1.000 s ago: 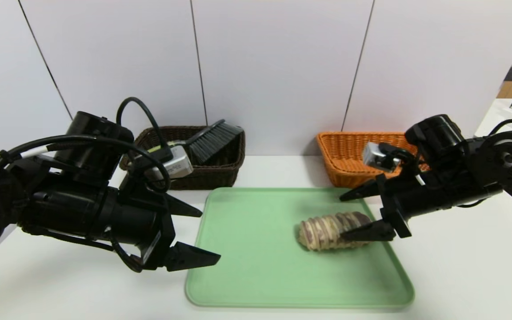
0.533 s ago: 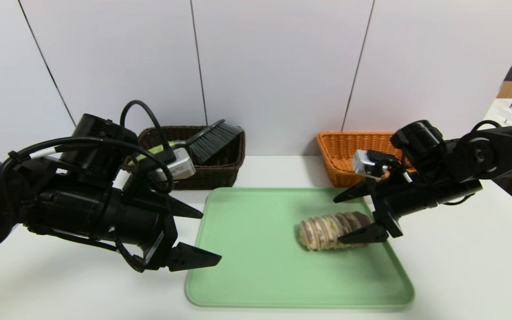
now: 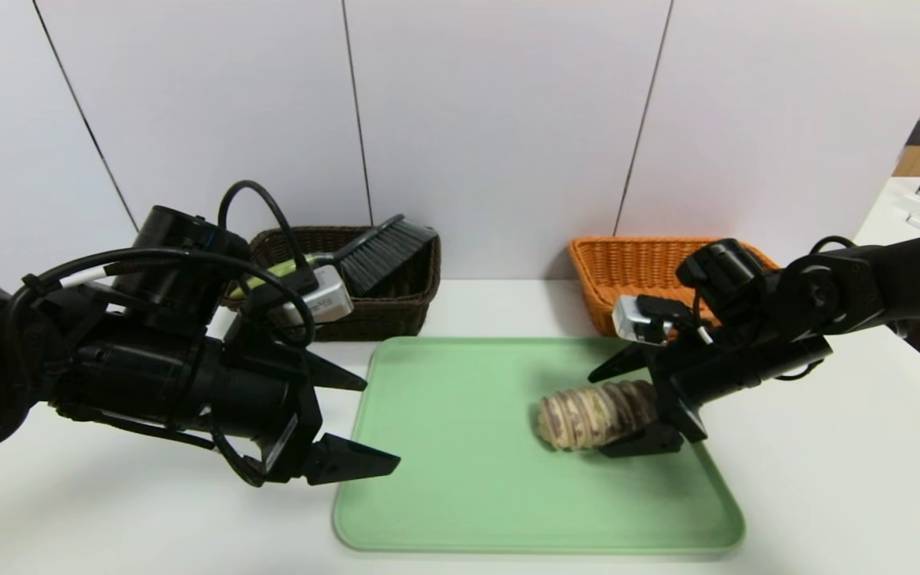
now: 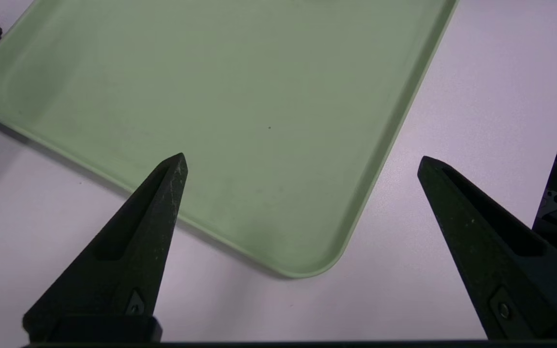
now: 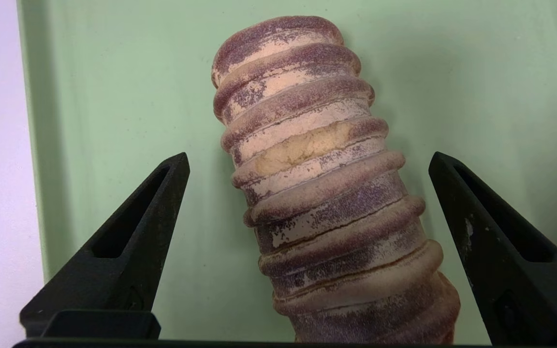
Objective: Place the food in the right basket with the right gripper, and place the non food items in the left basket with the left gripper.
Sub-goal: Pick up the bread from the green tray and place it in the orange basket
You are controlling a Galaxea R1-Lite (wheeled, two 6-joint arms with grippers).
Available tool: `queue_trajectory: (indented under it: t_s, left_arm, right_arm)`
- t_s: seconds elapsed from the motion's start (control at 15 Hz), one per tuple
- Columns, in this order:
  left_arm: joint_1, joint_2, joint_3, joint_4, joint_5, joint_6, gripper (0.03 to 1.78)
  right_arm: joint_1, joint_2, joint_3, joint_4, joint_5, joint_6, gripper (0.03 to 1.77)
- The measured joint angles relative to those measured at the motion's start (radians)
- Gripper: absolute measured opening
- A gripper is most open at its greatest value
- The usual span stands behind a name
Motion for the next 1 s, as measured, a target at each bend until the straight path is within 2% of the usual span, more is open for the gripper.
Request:
queue_trajectory:
  t_s: [0.27,0.87,1.0]
  left_arm:
    - [0.0,0.006,0.0,0.0,-0.001,-0.001,1.69]
    - [0.0,0.016,0.001,-0.022,-0.003,-0.001,1.69]
    - [0.0,0.017,0.001,-0.025,-0.003,-0.001,1.69]
  right_arm:
    - [0.001,0.014,0.004,0.0,-0.047,-0.027,1.71]
    - [0.003,0.019,0.006,-0.005,-0.049,-0.025,1.7]
    - [0.003,0.019,0.006,-0.005,-0.047,-0.024,1.31]
